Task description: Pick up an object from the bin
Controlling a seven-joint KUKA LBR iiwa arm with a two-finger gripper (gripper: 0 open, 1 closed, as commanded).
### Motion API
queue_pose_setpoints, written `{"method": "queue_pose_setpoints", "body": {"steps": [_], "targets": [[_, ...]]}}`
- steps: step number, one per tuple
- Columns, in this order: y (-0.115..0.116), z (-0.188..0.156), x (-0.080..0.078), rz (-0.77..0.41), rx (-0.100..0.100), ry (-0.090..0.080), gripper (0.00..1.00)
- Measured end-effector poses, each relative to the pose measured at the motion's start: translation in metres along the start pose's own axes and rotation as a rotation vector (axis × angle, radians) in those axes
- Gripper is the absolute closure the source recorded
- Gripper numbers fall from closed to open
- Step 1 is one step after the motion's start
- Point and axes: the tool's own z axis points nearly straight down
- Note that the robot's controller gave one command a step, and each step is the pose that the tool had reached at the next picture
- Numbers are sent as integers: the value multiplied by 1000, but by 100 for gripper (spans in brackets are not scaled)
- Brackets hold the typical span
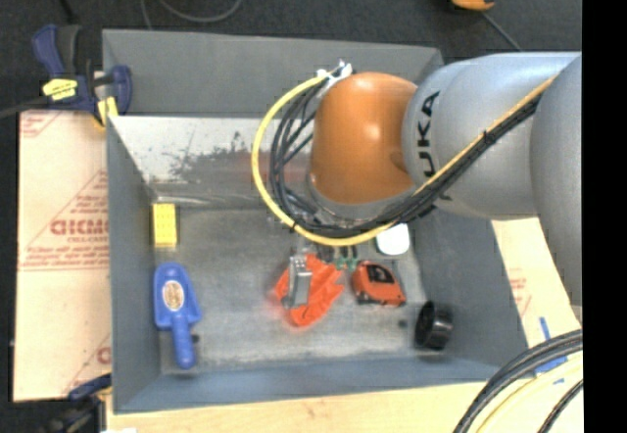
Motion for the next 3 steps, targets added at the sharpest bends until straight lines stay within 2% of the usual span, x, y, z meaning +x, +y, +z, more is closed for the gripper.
{"method": "queue_pose_setpoints", "body": {"steps": [1,2,3], "targets": [[0,-5,-2,3,-1,-8,0],[-20,23,-7,-116,1,-15,0],[-79,101,-20,-212,2,-6,0]]}}
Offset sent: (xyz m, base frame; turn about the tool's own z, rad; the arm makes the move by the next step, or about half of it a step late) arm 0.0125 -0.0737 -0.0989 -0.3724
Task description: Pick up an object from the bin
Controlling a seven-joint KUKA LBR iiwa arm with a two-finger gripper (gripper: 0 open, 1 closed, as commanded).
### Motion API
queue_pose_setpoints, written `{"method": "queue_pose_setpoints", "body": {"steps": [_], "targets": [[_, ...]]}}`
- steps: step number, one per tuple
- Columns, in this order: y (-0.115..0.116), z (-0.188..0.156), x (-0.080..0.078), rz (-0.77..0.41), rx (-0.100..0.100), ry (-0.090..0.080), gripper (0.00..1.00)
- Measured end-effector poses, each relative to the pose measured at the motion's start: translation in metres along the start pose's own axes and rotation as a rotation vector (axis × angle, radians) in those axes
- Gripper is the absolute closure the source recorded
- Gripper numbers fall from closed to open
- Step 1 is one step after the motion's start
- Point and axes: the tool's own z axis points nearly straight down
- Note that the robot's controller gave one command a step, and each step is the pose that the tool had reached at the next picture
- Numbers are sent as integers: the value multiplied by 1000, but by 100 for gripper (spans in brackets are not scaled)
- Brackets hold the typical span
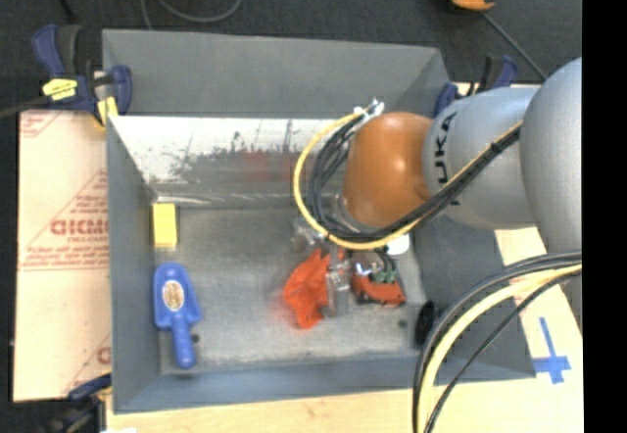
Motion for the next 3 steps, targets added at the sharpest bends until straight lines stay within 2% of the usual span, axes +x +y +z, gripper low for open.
{"method": "queue_pose_setpoints", "body": {"steps": [1,2,3], "targets": [[1,-79,4,-146,2,-3,0],[0,0,-1,0,-1,-4,0],[-3,-4,-1,-299,1,-6,100]]}}
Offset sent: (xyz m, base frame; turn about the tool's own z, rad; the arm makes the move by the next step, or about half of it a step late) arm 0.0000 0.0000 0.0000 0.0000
